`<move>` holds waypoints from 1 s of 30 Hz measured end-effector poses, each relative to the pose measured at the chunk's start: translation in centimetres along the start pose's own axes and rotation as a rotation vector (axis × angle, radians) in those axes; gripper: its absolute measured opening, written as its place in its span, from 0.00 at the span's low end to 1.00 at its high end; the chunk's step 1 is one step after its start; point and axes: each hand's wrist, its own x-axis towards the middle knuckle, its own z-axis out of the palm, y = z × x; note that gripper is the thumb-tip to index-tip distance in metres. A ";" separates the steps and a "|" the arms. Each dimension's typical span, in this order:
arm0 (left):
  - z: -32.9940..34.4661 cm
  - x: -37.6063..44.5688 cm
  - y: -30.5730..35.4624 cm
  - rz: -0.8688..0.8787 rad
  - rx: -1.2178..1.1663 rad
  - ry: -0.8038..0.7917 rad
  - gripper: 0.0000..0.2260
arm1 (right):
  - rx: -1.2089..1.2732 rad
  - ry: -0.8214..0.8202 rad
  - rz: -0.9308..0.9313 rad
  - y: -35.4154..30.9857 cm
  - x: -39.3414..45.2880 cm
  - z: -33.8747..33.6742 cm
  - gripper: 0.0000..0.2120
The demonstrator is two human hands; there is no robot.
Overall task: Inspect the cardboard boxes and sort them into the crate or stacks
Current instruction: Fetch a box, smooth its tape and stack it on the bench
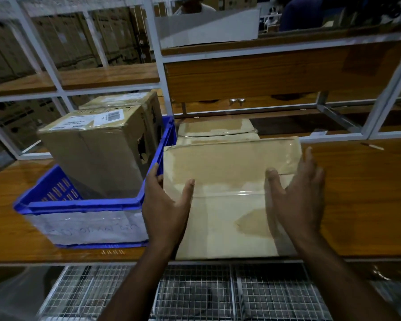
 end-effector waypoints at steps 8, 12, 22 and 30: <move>-0.9 -2.8 -0.6 0.070 0.068 0.005 0.41 | 0.184 -0.061 0.097 2.0 -1.5 -0.3 0.41; -1.4 -2.5 -0.7 0.072 0.099 -0.090 0.50 | 0.181 -0.054 0.082 2.6 -1.8 -0.4 0.41; -2.6 -0.1 3.5 0.523 0.365 -0.273 0.40 | -0.072 -0.182 -0.461 -3.2 -0.5 -1.9 0.20; -0.5 0.9 5.3 0.547 0.544 -0.639 0.30 | -0.325 -0.503 -0.482 -6.7 -0.4 -0.4 0.20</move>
